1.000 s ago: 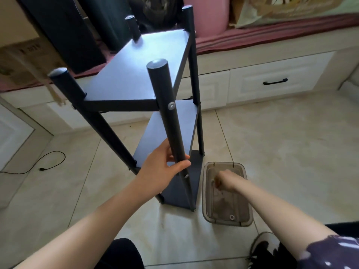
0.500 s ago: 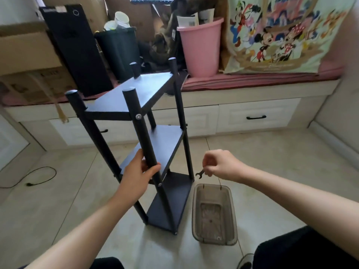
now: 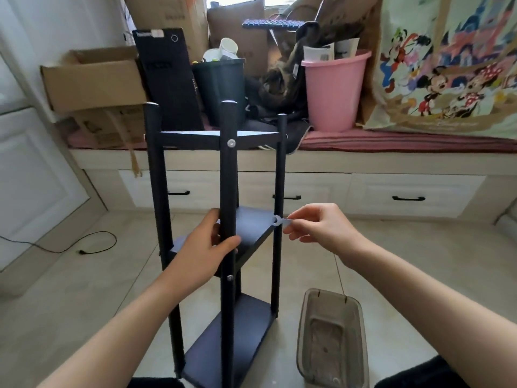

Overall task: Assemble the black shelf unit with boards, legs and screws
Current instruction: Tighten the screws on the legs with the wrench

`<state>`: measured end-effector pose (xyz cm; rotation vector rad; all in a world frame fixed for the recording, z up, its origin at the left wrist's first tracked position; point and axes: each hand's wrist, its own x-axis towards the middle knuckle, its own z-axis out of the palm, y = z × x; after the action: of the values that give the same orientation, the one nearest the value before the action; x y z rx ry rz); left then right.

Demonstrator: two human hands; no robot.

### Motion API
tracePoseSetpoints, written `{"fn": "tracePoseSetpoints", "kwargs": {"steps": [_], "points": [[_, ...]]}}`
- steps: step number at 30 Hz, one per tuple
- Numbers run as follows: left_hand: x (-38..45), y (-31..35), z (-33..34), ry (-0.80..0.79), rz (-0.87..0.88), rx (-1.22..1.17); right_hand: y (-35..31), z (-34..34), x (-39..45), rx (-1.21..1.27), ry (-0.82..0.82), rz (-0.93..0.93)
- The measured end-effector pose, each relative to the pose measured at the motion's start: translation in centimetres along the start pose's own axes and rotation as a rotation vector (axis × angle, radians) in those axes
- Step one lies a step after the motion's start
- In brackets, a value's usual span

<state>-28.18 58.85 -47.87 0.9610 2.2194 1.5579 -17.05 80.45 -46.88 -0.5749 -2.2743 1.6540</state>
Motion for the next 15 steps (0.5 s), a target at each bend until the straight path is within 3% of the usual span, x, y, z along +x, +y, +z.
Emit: {"fn": "tracePoseSetpoints", "kwargs": {"steps": [6, 15], "points": [[-0.8, 1.1, -0.9, -0.081, -0.016, -0.025, -2.1, 1.6, 1.7, 0.107, -0.064, 0.092], [-1.0, 1.1, -0.9, -0.113, -0.036, -0.137, -3.2, 3.9, 2.3, 0.16, -0.097, -0.009]]}}
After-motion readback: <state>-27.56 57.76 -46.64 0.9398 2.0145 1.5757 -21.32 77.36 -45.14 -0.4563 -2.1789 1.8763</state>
